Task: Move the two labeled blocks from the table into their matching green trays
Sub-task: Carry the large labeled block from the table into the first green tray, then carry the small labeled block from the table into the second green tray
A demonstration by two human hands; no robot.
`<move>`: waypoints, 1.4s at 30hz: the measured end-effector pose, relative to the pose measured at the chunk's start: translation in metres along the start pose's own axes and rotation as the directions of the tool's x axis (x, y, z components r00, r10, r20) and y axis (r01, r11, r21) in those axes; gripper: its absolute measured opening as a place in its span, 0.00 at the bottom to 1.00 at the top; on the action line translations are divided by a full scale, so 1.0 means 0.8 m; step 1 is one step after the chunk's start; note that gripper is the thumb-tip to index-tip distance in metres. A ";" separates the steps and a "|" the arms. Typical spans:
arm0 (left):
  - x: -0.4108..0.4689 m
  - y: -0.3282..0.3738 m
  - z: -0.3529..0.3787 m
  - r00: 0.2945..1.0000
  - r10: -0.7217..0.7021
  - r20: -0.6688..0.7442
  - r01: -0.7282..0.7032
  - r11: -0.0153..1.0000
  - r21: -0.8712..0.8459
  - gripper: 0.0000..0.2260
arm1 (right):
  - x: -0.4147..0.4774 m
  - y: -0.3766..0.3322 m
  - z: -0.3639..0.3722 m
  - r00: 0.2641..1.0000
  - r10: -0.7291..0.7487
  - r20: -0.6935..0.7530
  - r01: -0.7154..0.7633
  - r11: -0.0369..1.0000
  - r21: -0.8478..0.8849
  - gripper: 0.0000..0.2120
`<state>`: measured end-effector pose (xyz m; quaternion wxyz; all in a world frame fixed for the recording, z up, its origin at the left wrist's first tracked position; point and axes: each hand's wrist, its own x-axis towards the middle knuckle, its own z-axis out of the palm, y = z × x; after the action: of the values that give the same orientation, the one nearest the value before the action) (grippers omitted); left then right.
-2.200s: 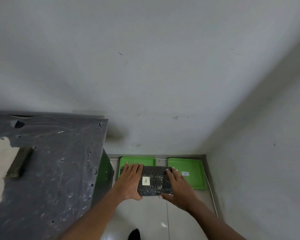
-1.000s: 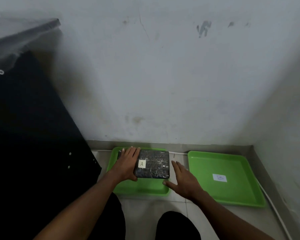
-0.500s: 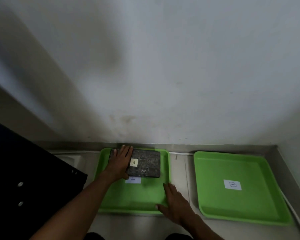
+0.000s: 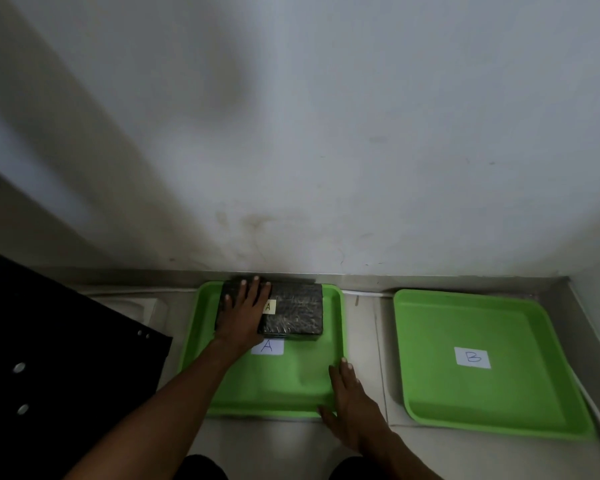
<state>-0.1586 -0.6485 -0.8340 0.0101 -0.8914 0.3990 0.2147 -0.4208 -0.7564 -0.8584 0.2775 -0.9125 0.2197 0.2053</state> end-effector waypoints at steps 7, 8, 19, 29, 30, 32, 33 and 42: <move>-0.004 -0.003 -0.006 1.000 0.015 0.028 -0.016 0.998 0.052 0.53 | -0.001 -0.003 0.000 1.000 0.009 0.010 -0.008 0.993 -0.121 0.36; -0.008 -0.004 -0.007 1.000 0.014 0.027 -0.017 0.997 0.077 0.54 | -0.001 -0.004 -0.001 1.000 0.014 0.002 -0.013 0.991 -0.132 0.35; -0.090 0.003 -0.049 0.998 0.040 -0.044 -0.038 0.998 0.049 0.40 | -0.025 -0.053 -0.057 0.982 -0.003 -0.191 -0.029 0.986 -0.164 0.33; -0.214 0.058 -0.146 0.995 0.084 -0.060 -0.080 0.994 0.068 0.33 | -0.135 -0.121 -0.168 0.969 -0.040 -0.243 -0.031 0.959 -0.282 0.32; -0.233 0.065 -0.166 0.995 0.086 -0.051 -0.082 0.994 0.072 0.33 | -0.156 -0.131 -0.188 0.969 -0.043 -0.245 -0.032 0.956 -0.292 0.31; -0.271 0.081 -0.213 0.995 0.090 -0.054 -0.086 0.994 0.074 0.32 | -0.199 -0.153 -0.232 0.962 -0.056 -0.268 -0.029 0.952 -0.305 0.31; -0.292 0.091 -0.247 0.994 0.095 -0.061 -0.091 0.993 0.069 0.31 | -0.224 -0.167 -0.262 0.959 -0.058 -0.278 -0.029 0.953 -0.300 0.30; -0.500 0.179 -0.560 0.987 0.098 -0.128 -0.096 0.995 0.025 0.29 | -0.460 -0.310 -0.538 0.940 -0.098 -0.327 0.002 0.960 -0.281 0.29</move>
<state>-0.3290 -0.5481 -0.2493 -0.0177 -0.8828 0.4437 0.1531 -0.4859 -0.7214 -0.2447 0.1108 -0.9692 0.2097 0.0670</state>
